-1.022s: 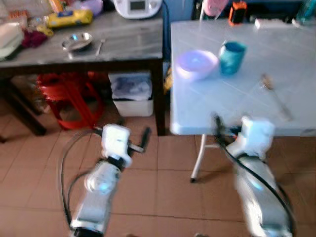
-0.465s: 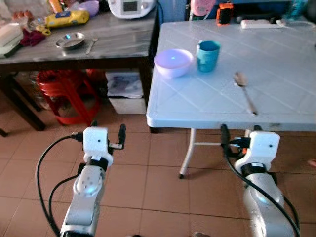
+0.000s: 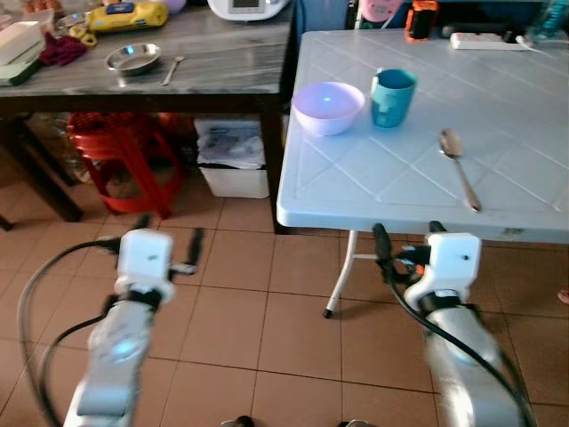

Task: Setting the table

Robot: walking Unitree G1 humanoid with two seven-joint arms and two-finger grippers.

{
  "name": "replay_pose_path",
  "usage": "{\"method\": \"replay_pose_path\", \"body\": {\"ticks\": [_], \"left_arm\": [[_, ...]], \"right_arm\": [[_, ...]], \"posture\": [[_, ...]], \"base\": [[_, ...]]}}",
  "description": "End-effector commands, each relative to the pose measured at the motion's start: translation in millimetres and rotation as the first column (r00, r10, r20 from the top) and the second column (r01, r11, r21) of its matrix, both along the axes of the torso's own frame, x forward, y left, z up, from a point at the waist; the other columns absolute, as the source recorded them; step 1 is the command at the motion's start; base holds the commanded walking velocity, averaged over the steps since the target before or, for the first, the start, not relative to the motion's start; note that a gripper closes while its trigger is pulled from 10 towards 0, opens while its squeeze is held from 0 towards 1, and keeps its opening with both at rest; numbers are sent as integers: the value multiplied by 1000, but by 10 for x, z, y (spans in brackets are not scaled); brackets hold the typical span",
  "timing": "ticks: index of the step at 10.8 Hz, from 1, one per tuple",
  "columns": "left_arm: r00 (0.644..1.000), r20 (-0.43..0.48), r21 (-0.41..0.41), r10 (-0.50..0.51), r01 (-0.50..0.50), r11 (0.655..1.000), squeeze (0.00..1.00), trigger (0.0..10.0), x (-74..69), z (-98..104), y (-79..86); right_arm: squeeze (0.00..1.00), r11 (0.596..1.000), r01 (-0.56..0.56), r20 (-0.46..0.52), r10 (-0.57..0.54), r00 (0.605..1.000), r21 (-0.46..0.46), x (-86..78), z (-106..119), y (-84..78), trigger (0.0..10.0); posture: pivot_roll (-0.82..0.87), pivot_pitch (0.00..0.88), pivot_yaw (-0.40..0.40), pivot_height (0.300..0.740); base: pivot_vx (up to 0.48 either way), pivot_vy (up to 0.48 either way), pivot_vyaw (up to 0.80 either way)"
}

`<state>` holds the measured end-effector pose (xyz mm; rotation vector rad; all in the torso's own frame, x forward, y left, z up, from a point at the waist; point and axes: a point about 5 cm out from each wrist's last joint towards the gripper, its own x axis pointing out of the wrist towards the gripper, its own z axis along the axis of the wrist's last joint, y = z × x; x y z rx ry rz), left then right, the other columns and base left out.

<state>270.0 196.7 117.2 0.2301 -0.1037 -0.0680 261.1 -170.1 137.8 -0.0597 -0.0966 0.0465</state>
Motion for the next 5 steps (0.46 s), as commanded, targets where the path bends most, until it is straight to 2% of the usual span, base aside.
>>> {"method": "replay_pose_path", "body": {"ticks": [1, 2, 3, 4, 5], "left_arm": [[999, -33, -19, 32, -33, 999, 0, 10000, -95, -69, 53], [995, -79, -74, 66, -72, 995, 0, 10000, -208, -175, 34], [994, -93, -78, 57, -65, 995, 0, 10000, -294, -244, -25], [991, -121, -86, 53, -64, 994, 0, 10000, -379, -300, -78], [992, -120, -83, 28, -38, 996, 0, 10000, -392, -296, -62]], "right_arm": [[0, 1000, 21, -17, -21, 1000, -3, -95, 2, -102, 10000], [0, 999, 21, -36, -22, 999, -33, -206, -28, -188, 10000], [0, 999, 21, -62, -24, 998, -38, -292, -88, -219, 10000], [0, 999, 39, -89, -41, 995, -31, -379, -151, -218, 10000], [0, 999, 37, -87, -39, 995, -21, -380, -161, -117, 10000]], "posture": [[-93, 158, 105, 740], [-94, 169, 122, 740], [-92, 174, 132, 740], [-92, 181, 125, 740], [-77, 175, 93, 740]], "base": [[0, 0, 0], [0, 0, 0], [0, 0, 0], [0, 0, 0], [0, 0, 0]]}}
